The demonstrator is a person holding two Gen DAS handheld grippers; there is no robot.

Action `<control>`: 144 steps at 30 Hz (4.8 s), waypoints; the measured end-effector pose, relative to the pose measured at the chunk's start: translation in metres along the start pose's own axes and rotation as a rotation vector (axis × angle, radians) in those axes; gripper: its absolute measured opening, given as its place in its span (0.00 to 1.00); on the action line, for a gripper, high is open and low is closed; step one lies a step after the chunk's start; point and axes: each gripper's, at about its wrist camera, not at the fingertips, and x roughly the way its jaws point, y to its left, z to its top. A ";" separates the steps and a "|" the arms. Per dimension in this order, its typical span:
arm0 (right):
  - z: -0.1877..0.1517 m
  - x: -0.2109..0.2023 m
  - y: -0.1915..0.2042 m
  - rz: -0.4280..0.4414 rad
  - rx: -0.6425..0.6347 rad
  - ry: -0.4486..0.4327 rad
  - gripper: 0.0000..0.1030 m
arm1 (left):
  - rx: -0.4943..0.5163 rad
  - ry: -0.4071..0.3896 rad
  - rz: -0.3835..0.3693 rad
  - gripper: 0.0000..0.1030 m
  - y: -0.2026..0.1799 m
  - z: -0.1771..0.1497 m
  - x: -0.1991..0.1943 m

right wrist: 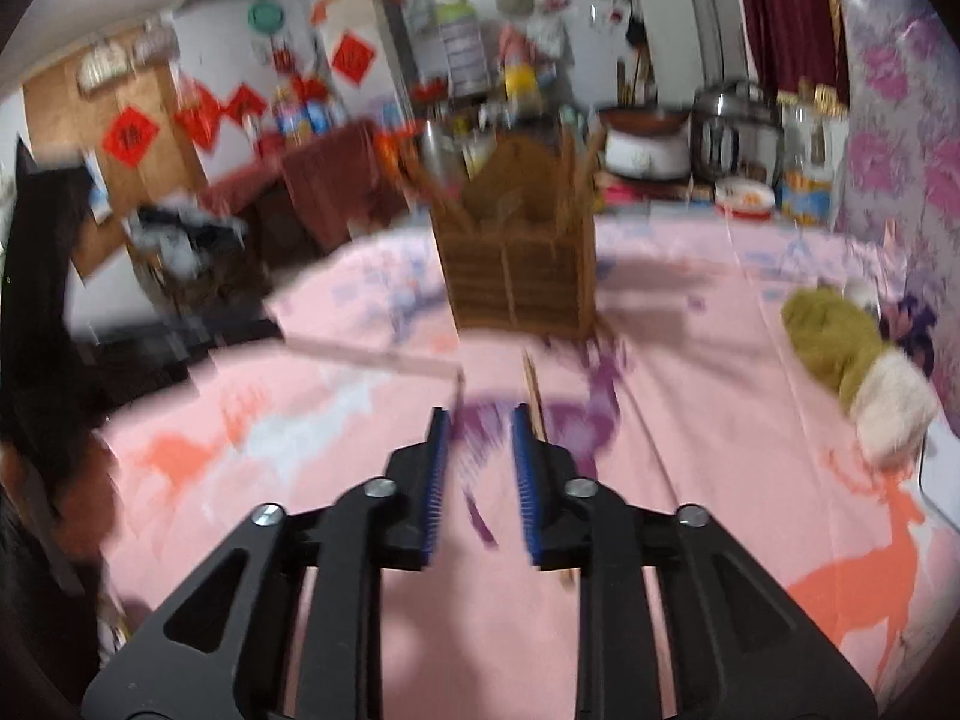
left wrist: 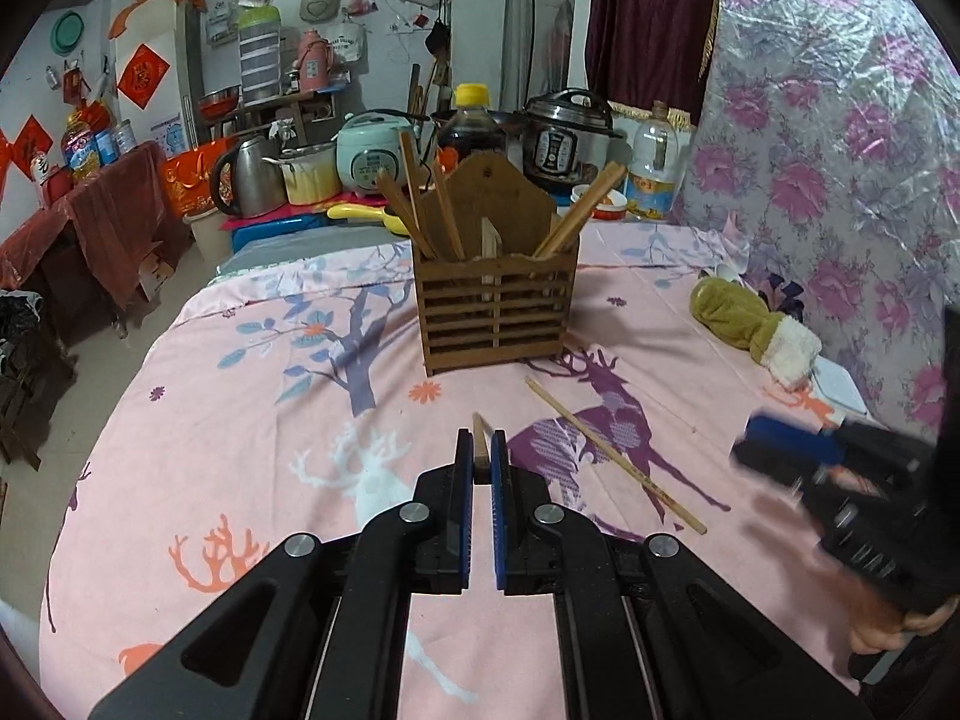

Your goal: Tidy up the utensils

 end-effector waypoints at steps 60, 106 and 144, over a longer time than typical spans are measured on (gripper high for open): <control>0.180 -0.042 0.011 -0.064 0.015 -0.266 0.06 | 0.011 -0.177 -0.029 0.06 -0.015 0.193 -0.024; 0.080 -0.023 -0.004 -0.207 0.170 -0.324 0.67 | -0.209 -0.283 0.175 0.94 0.030 0.057 -0.003; 0.031 0.020 0.002 -0.313 0.115 -0.233 0.83 | -0.162 -0.209 0.308 0.94 0.027 0.007 0.029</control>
